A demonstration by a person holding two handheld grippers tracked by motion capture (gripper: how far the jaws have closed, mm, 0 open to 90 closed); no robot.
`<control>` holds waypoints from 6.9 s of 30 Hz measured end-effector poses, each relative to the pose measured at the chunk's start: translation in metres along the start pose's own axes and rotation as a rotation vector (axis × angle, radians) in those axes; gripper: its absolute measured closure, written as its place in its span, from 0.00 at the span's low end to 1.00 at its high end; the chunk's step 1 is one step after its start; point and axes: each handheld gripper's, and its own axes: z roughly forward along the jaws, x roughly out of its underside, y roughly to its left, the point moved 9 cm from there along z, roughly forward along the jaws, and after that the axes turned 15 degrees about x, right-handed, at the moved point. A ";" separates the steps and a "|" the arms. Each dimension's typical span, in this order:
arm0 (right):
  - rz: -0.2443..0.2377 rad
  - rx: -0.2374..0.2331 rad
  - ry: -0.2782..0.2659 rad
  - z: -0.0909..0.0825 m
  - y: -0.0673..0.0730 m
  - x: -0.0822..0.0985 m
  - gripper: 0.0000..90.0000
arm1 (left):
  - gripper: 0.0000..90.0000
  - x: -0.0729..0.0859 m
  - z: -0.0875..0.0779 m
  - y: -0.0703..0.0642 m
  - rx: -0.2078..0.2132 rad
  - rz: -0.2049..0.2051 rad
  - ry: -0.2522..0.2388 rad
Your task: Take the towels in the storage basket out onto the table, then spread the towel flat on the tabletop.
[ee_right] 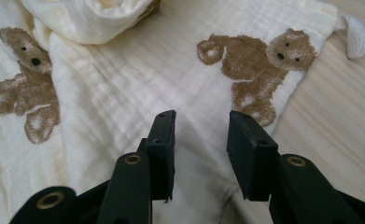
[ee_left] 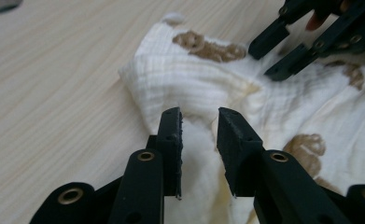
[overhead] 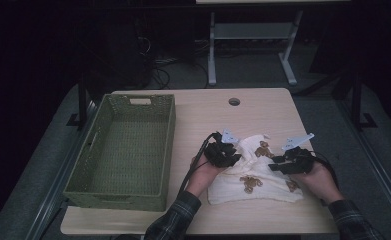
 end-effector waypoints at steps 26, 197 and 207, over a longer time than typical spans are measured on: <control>-0.004 -0.004 -0.004 0.000 0.000 0.000 0.67 | 0.97 -0.004 0.038 -0.004 0.072 -0.033 0.037; 0.168 0.096 -0.131 -0.052 -0.055 0.021 0.95 | 0.96 0.043 -0.069 0.019 -0.258 -0.204 -0.253; 0.152 0.091 -0.134 -0.064 -0.044 0.031 0.95 | 0.96 0.050 -0.072 -0.004 -0.247 -0.203 -0.264</control>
